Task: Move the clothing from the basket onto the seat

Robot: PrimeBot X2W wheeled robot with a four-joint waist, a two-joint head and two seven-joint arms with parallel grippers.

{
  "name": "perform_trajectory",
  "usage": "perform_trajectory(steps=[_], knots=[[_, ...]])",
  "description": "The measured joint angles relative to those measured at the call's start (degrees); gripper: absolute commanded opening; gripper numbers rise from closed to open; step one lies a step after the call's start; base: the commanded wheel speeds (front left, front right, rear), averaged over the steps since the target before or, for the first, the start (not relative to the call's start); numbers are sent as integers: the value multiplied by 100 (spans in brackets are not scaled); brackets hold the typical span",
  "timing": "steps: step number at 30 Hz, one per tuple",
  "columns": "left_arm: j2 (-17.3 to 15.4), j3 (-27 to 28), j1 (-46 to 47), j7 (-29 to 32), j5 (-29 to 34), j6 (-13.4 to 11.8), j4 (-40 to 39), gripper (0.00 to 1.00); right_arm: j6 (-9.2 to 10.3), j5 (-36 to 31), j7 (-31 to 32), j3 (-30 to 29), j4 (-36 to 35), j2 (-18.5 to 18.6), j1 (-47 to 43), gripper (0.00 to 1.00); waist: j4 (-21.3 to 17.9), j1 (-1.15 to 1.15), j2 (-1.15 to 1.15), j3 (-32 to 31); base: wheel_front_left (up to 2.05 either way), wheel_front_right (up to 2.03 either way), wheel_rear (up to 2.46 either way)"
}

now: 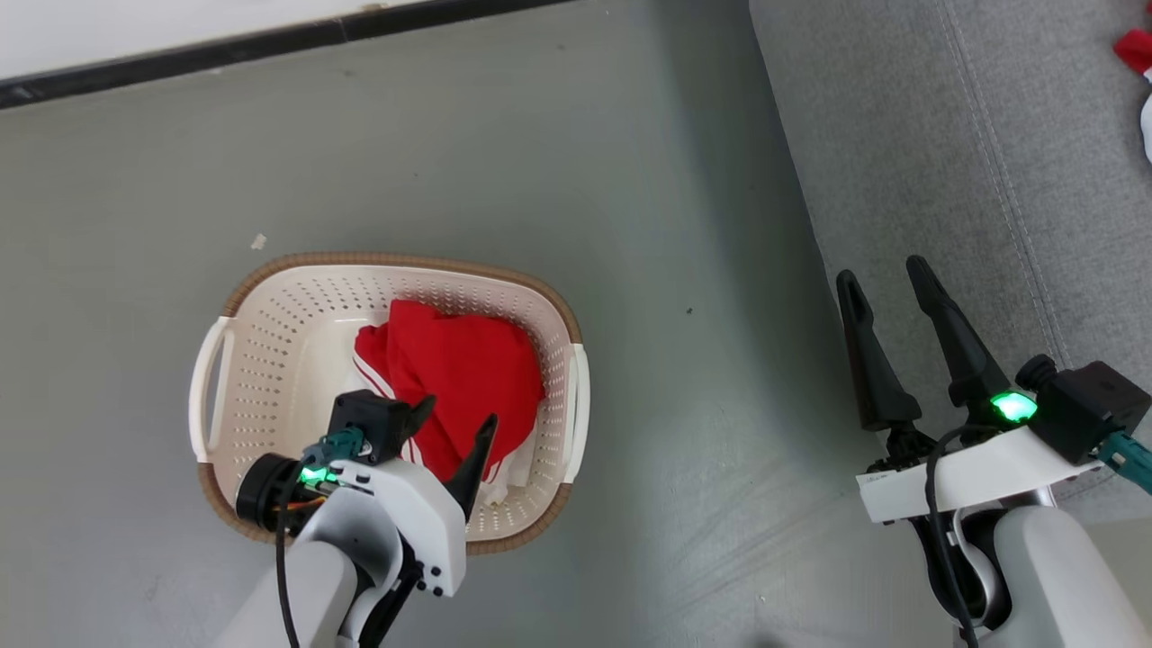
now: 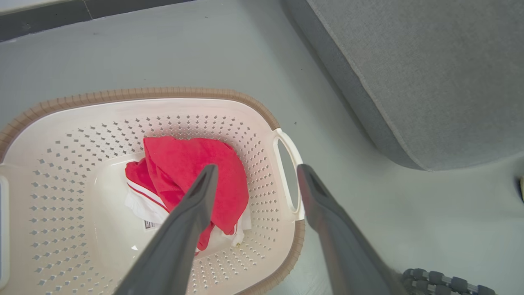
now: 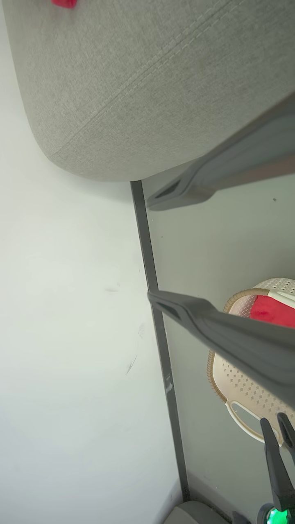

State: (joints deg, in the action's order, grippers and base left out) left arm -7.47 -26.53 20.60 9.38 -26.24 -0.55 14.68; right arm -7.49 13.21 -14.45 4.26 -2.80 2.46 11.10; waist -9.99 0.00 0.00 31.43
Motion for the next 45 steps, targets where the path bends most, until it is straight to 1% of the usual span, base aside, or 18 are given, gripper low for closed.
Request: perform_trajectory(steps=[4, 6, 14, 21, 30, 38, 45], knots=[[-42, 54, 174, 144, 12, -82, 146, 100, 0, 44, 0, 59, -27, 0, 112, 100, -106, 0, 0, 198, 0, 0, 0], [-53, 74, 219, 176, 14, -84, 181, 100, 0, 54, 0, 79, -34, 0, 136, 100, -131, 0, 0, 246, 0, 0, 0], [-136, 252, 548, 448, 14, -267, 449, 100, 0, 165, 0, 289, -79, 1, 413, 100, -330, 0, 0, 632, 0, 0, 0], [-191, 517, 883, 595, 15, -560, 659, 100, 0, 246, 0, 396, -100, 2, 631, 100, -486, 0, 0, 947, 0, 0, 0], [-375, 692, 1229, 706, 68, -735, 937, 100, 0, 393, -1, 481, -113, 2, 900, 100, -663, 0, 0, 1303, 0, 0, 0], [-514, 829, 1438, 711, 78, -820, 1134, 100, 0, 495, -1, 475, -131, 2, 1053, 100, -800, 0, 0, 1558, 0, 0, 0], [-526, 873, 1603, 680, 116, -872, 1306, 100, 0, 497, -1, 471, -130, 2, 1062, 100, -879, 0, 0, 1728, 0, 0, 0]])
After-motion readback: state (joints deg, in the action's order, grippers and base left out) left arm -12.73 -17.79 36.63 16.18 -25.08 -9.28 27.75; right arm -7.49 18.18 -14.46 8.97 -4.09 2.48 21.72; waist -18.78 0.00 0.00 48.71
